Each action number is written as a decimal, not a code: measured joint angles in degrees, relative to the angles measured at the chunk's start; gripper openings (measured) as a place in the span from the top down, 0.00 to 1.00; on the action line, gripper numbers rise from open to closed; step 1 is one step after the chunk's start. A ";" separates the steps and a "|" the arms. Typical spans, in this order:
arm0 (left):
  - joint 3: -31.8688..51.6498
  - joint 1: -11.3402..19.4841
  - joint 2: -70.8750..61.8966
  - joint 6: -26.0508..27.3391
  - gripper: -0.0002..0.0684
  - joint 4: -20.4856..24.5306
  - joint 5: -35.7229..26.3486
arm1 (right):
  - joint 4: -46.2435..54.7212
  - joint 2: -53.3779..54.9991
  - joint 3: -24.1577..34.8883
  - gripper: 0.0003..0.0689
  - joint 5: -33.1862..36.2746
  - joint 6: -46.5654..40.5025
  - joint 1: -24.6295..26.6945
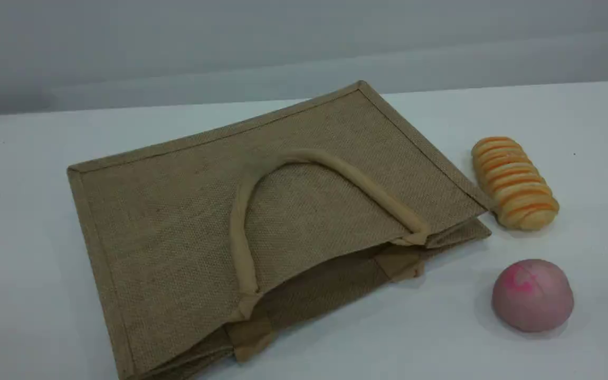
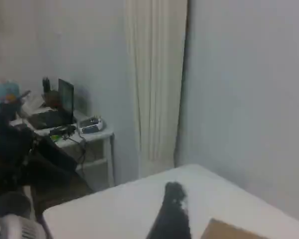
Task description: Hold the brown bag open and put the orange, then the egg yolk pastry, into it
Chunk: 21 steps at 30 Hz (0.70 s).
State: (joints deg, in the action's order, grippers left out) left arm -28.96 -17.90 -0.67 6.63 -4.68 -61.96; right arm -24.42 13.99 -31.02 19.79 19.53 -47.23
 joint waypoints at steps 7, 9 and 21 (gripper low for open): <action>0.00 0.00 0.00 0.00 0.32 0.00 0.00 | 21.66 -1.10 -4.81 0.17 15.23 -26.88 0.00; 0.00 0.00 0.00 0.00 0.32 0.00 0.00 | 26.96 -1.61 -5.33 0.17 18.64 -32.86 0.00; 0.00 0.00 0.00 0.00 0.32 0.00 0.00 | 31.84 -6.45 -5.28 0.17 38.92 -38.00 5.39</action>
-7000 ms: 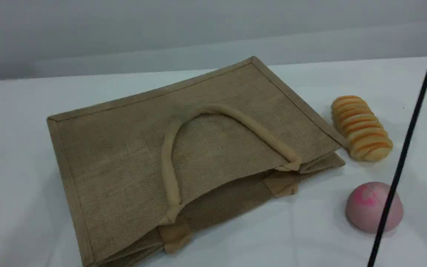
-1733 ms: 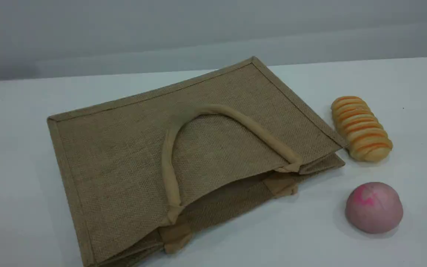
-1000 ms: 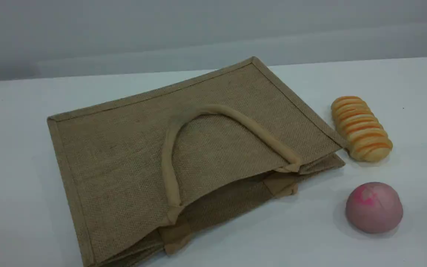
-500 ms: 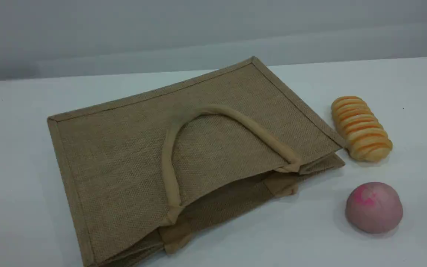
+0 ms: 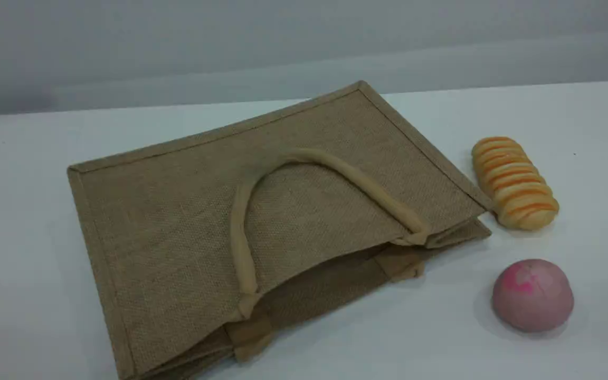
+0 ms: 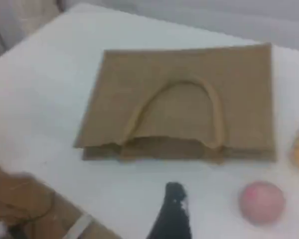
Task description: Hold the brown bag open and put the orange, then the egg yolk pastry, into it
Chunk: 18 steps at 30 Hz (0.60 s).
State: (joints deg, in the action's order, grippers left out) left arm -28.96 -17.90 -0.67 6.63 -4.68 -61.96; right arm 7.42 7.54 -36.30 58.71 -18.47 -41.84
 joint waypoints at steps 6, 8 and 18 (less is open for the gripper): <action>0.00 0.00 0.00 0.00 0.32 0.00 0.00 | -1.58 -6.05 0.00 0.17 -3.66 5.42 13.10; 0.00 0.00 0.00 0.00 0.32 0.00 0.00 | -2.60 -6.61 0.00 0.17 -3.06 6.45 17.62; 0.00 0.00 0.00 0.00 0.32 0.00 0.00 | -9.12 -7.59 4.02 0.17 -1.19 14.62 35.99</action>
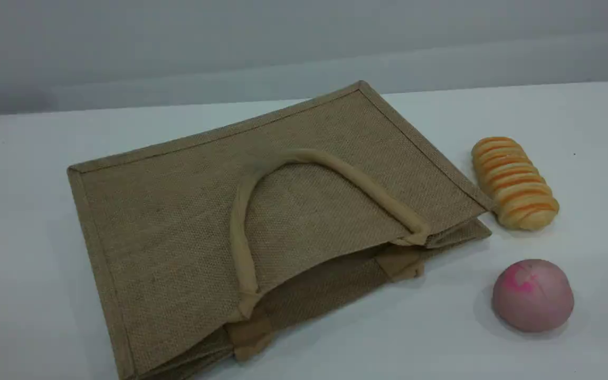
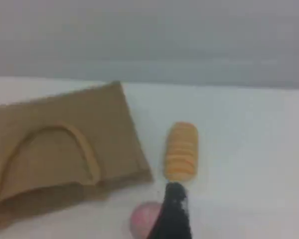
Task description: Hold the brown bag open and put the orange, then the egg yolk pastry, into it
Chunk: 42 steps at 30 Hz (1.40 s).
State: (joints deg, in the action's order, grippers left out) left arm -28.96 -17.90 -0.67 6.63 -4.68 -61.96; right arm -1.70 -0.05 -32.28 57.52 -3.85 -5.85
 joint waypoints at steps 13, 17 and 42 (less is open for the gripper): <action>0.00 0.00 0.00 0.00 0.32 0.00 0.00 | -3.93 0.05 3.30 0.17 4.01 9.31 1.35; 0.00 0.00 0.00 0.00 0.32 0.00 0.00 | -3.93 0.05 3.30 0.17 3.54 9.31 1.96; 0.00 4.57 0.67 0.34 0.32 0.00 0.00 | -4.10 0.05 3.26 0.17 3.66 9.32 1.96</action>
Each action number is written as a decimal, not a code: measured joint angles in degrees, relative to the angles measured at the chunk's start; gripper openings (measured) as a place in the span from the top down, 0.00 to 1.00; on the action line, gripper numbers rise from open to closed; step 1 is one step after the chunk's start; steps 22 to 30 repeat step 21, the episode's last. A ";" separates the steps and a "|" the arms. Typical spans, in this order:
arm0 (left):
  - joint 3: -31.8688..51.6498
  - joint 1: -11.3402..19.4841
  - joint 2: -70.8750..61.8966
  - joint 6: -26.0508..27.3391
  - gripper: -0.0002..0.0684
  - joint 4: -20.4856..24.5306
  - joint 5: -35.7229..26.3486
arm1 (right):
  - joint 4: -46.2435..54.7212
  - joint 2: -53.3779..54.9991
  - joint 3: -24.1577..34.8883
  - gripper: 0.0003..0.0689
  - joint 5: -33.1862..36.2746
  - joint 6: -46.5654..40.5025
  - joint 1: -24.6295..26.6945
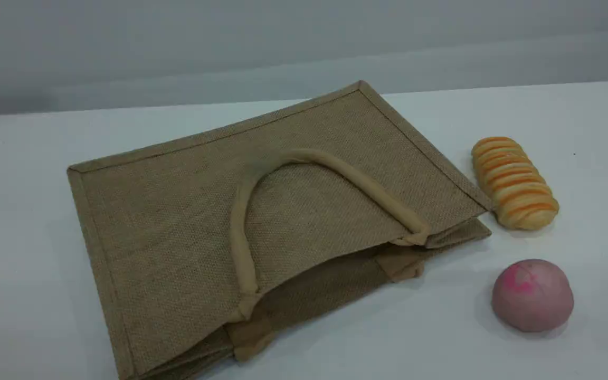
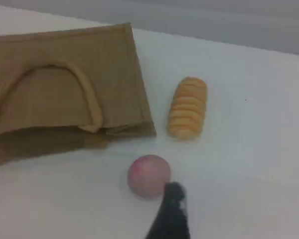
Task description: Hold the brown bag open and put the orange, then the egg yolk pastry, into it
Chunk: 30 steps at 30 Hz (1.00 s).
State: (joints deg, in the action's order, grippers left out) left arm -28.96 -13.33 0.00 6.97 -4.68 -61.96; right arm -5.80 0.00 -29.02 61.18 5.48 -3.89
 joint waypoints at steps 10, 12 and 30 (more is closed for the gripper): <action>0.00 8.97 0.00 0.00 0.32 0.00 0.00 | 0.00 0.00 0.00 0.17 0.00 0.06 0.00; 0.00 10.00 0.00 0.00 0.32 0.00 0.00 | 0.00 0.00 0.00 0.17 0.00 0.06 0.00; 0.00 12.17 0.00 -0.03 0.32 0.00 0.00 | 0.05 0.00 0.00 0.17 0.00 0.12 0.00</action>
